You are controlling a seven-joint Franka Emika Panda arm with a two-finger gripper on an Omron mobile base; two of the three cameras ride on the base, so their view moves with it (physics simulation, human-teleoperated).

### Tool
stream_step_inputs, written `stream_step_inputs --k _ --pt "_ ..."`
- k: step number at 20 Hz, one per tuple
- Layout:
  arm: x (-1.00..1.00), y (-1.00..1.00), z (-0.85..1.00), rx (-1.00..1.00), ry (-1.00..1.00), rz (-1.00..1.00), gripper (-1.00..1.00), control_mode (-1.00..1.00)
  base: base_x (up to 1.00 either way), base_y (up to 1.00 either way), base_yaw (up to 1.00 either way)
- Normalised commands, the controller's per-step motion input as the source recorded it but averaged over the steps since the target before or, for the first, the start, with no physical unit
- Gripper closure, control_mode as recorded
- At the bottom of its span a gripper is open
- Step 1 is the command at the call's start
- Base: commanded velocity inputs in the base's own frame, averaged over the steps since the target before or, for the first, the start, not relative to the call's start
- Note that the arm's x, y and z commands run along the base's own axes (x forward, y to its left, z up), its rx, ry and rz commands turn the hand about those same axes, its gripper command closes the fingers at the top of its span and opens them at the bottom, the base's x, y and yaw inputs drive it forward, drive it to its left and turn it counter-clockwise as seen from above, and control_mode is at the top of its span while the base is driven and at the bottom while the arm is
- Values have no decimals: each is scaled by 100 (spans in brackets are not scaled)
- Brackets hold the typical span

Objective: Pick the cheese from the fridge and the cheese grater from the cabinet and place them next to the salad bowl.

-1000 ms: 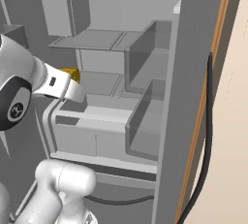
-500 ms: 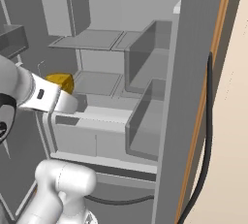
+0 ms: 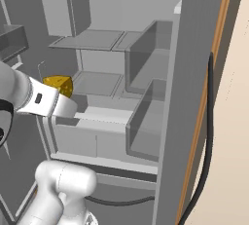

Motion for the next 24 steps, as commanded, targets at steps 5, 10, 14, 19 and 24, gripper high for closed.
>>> stream_step_inputs --k 5,10,14,19,24 --pt "0 0 0 0 0 0 100 -100 0 0 0" --pt "0 0 0 0 0 0 100 -100 0 0 0" --pt "0 0 0 0 0 0 100 100 -58 0 0" --pt "0 0 0 0 0 0 100 100 -100 0 0" --pt "0 0 0 0 0 0 100 100 -100 0 0"
